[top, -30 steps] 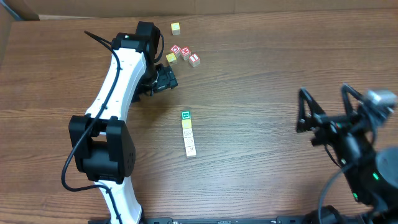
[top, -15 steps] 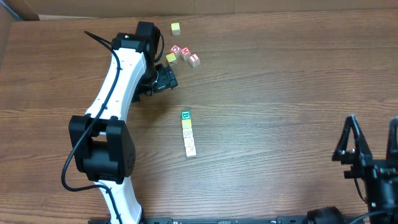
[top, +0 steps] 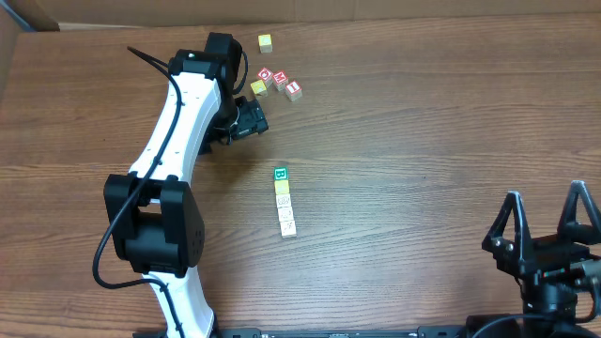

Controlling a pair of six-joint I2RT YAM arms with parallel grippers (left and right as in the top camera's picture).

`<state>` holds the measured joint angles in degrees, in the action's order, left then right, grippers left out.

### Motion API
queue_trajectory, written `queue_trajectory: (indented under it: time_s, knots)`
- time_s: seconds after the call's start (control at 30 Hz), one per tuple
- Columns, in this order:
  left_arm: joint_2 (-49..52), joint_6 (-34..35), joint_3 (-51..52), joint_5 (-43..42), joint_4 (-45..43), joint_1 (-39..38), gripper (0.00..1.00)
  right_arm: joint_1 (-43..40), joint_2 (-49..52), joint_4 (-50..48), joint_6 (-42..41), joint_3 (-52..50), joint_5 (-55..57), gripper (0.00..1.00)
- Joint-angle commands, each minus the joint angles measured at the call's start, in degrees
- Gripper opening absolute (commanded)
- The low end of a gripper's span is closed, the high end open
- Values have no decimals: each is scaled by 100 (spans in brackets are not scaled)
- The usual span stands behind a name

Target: Flip 5 blocks

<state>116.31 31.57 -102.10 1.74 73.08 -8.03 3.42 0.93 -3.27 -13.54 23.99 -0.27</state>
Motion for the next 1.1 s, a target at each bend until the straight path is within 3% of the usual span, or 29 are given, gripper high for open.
queue_trajectory:
  time_s: [0.0,0.3,0.6,1.07]
  knots:
    - [17,13,-107,13,11,9,100,-17,-72,-826,7,-372,-201,100]
    - [17,13,-107,15,11,9,100,-17,-72,-3204,7,-1515,-201,100]
    - [17,13,-107,15,11,9,100,-17,-72,-3259,7,-2302,-201,100]
    - [17,13,-107,15,11,9,100,35,-76,-92,-11,-2356,-243,100]
